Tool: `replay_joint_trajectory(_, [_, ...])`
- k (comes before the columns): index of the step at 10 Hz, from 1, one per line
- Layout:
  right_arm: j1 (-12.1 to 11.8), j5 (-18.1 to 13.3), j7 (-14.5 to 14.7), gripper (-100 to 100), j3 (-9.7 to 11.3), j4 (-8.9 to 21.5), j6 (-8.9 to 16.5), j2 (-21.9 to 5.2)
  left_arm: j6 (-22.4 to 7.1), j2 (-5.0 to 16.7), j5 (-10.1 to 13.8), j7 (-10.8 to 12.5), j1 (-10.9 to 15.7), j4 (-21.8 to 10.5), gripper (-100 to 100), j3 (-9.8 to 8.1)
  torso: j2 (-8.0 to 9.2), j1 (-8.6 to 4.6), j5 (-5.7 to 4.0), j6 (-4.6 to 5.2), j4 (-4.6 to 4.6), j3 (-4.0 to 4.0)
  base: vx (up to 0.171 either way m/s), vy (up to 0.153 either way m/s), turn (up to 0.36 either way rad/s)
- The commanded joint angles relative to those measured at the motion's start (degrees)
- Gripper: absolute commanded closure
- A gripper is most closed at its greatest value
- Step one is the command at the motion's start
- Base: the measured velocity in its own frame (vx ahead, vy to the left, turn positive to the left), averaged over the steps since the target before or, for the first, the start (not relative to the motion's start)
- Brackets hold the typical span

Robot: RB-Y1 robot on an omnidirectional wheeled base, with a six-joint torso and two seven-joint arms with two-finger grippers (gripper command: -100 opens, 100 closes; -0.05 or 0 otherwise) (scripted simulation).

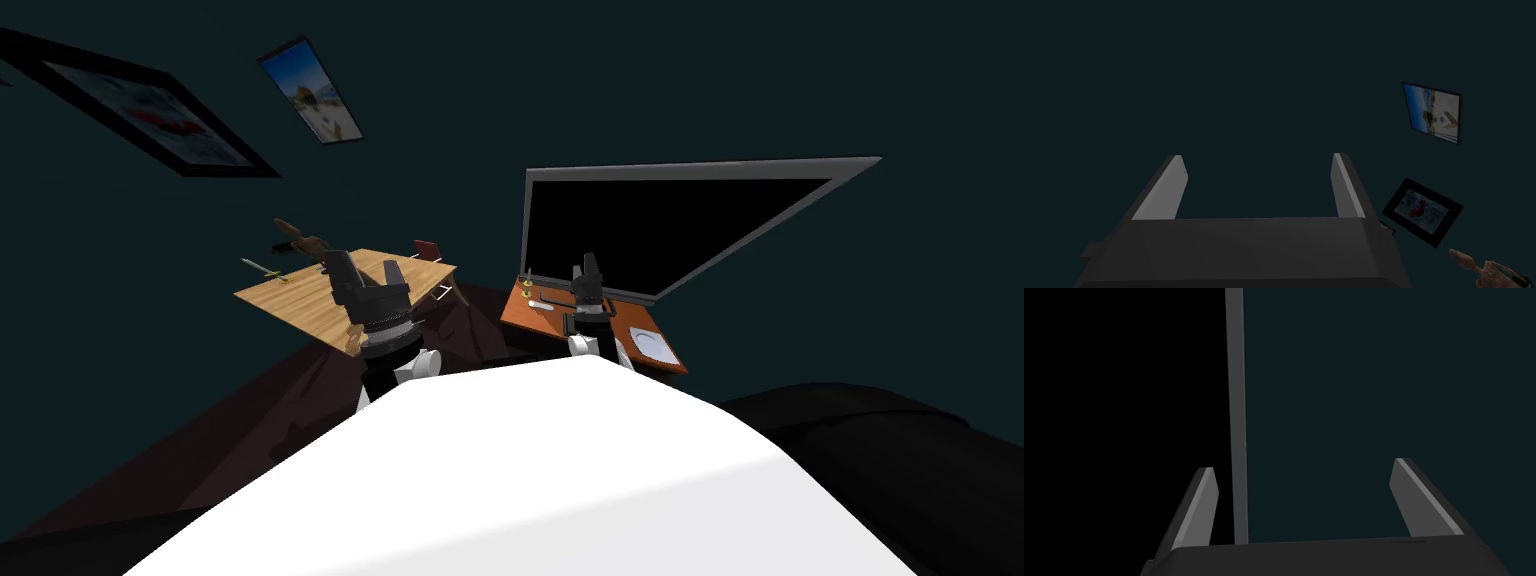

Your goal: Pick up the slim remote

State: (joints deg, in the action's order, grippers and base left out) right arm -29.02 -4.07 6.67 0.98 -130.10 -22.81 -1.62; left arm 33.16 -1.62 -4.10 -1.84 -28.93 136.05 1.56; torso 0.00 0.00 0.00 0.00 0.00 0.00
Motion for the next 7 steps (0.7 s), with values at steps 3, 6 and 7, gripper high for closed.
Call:
replay_joint_trajectory(3, [-0.06, -0.45, -0.18, -100, -0.35, 2.82, -0.18, -3.92, 0.00, 0.00, 0.00, 0.00, 0.01, 0.00, 0, 0.01, 0.06, 0.12, 0.03, -0.02, 0.01, 0.04, -0.020, 0.038, 0.201])
replay_joint_trajectory(6, [-0.12, -1.02, -0.27, -100, -0.75, 6.78, -0.36, -8.01, 0.00, 0.00, 0.00, 0.00, 0.00, 0.00, 0, 0.01, 0.02, 0.19, 0.04, -0.02, 0.00, 0.01, -0.006, 0.055, 0.259])
replay_joint_trajectory(7, [-0.14, -1.25, -0.25, -100, -0.87, 8.48, -0.44, -9.56, 0.00, 0.00, 0.00, 0.00, 0.01, 0.00, 0, 0.01, 0.01, 0.22, 0.05, -0.03, 0.00, 0.01, -0.006, 0.056, 0.359])
